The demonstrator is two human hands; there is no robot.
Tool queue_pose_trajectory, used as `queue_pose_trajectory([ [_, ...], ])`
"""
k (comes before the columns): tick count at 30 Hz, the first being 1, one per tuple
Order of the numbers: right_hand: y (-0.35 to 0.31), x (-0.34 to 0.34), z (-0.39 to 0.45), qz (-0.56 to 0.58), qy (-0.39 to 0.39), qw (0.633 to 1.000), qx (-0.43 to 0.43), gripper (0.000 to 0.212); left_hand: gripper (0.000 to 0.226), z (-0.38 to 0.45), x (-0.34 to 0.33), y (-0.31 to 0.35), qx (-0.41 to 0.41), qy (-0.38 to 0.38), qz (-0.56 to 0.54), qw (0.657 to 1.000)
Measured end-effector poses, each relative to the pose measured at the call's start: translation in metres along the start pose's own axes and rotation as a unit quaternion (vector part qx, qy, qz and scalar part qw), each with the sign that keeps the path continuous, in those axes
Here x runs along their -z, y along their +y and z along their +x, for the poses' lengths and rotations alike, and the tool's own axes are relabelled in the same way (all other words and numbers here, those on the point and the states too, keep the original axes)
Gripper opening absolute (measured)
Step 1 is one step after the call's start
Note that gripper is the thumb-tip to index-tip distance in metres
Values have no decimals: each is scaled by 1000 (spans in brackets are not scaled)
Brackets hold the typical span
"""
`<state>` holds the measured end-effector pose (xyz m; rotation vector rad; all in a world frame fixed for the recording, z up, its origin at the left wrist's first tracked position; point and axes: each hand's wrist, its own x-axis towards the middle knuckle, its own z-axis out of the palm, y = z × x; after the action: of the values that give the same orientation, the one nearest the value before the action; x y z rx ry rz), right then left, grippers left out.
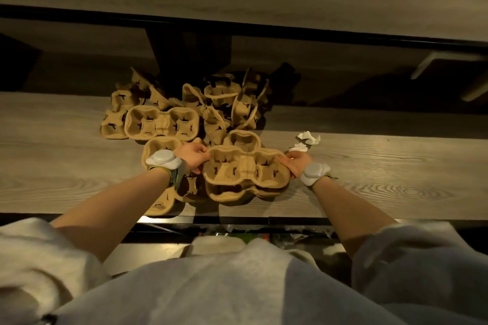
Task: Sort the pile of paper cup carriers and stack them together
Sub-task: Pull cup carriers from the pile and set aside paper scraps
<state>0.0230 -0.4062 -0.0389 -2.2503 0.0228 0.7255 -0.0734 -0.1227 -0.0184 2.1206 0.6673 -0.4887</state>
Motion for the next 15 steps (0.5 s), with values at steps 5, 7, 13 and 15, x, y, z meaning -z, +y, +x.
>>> queue_pose_trajectory([
  [5, 7, 0, 5, 5, 9, 1000, -20, 27, 17, -3, -3, 5, 17, -18, -35, 999],
  [7, 11, 0, 5, 11, 16, 999, -27, 28, 13, -6, -8, 5, 31, -29, -62, 997],
  [13, 26, -10, 7, -24, 38, 998, -37, 35, 20, -8, -19, 2, 38, -1, -106, 994],
  [15, 31, -10, 6, -28, 46, 998, -41, 36, 22, -8, -21, 3, 39, -9, -127, 991],
])
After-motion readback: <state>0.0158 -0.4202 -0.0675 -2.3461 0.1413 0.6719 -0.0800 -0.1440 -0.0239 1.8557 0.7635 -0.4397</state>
